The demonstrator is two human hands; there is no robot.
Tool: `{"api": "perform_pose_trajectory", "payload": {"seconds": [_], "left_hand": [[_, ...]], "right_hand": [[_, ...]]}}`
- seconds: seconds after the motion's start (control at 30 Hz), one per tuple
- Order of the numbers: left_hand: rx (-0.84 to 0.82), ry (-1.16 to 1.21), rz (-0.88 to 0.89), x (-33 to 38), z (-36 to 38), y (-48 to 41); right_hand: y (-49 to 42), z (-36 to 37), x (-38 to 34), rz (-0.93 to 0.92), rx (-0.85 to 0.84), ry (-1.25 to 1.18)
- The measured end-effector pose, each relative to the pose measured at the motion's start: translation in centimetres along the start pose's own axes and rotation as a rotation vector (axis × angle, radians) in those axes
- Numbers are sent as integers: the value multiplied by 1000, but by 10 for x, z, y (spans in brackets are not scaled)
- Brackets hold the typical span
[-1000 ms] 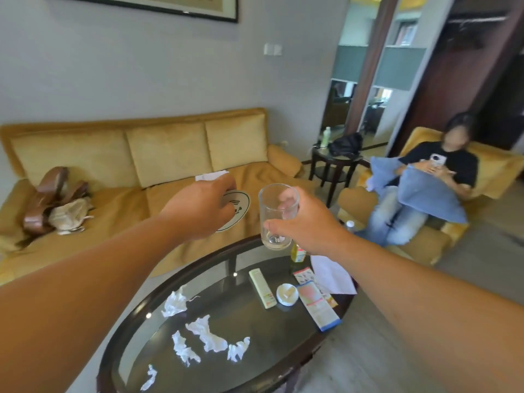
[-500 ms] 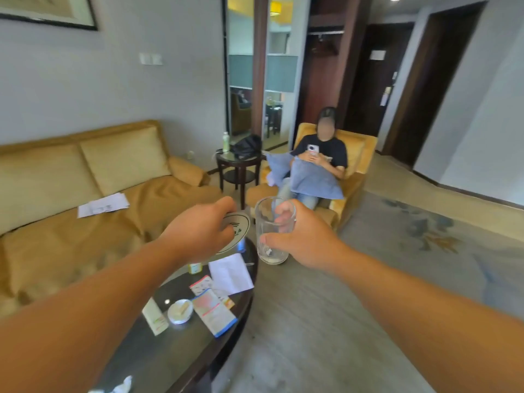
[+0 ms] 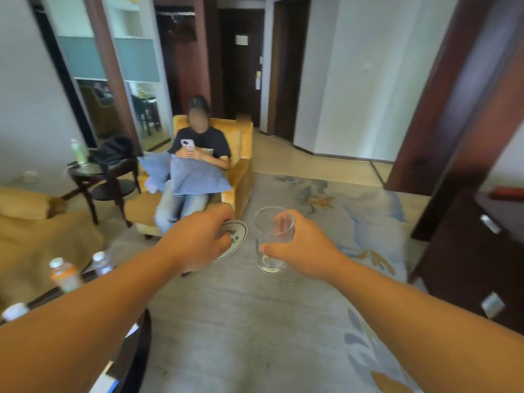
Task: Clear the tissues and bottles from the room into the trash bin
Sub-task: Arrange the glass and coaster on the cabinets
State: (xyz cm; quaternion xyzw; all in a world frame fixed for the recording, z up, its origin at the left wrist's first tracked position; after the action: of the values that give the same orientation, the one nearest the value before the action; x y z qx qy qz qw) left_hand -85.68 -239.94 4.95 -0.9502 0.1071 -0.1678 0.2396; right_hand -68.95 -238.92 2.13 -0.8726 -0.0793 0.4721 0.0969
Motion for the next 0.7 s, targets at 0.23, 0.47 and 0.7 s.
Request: {"api": "perform_pose_trajectory", "payload": {"seconds": [0.23, 0.47, 0.7], "left_hand": [[-86, 126, 186, 60, 89, -98], [-156, 193, 333, 124, 161, -199], [-242, 262, 449, 212, 236, -257]], "right_hand": [[-63, -76, 71, 117, 159, 109], [-122, -150, 130, 214, 335, 152], [-150, -230, 199, 310, 440, 154]]}}
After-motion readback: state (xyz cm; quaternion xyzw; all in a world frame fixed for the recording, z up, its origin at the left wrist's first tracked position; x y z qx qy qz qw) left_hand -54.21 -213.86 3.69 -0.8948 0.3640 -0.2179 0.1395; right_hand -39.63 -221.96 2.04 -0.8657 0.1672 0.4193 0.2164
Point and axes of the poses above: each hand's wrist, its own y-axis away from the middle knuckle, its own z-axis out of the palm, x = y × z, the point moved 10 cm from there along -y, towards the middle knuckle, and after that the axes turned 15 degrees about x, right-handed, at the moved point
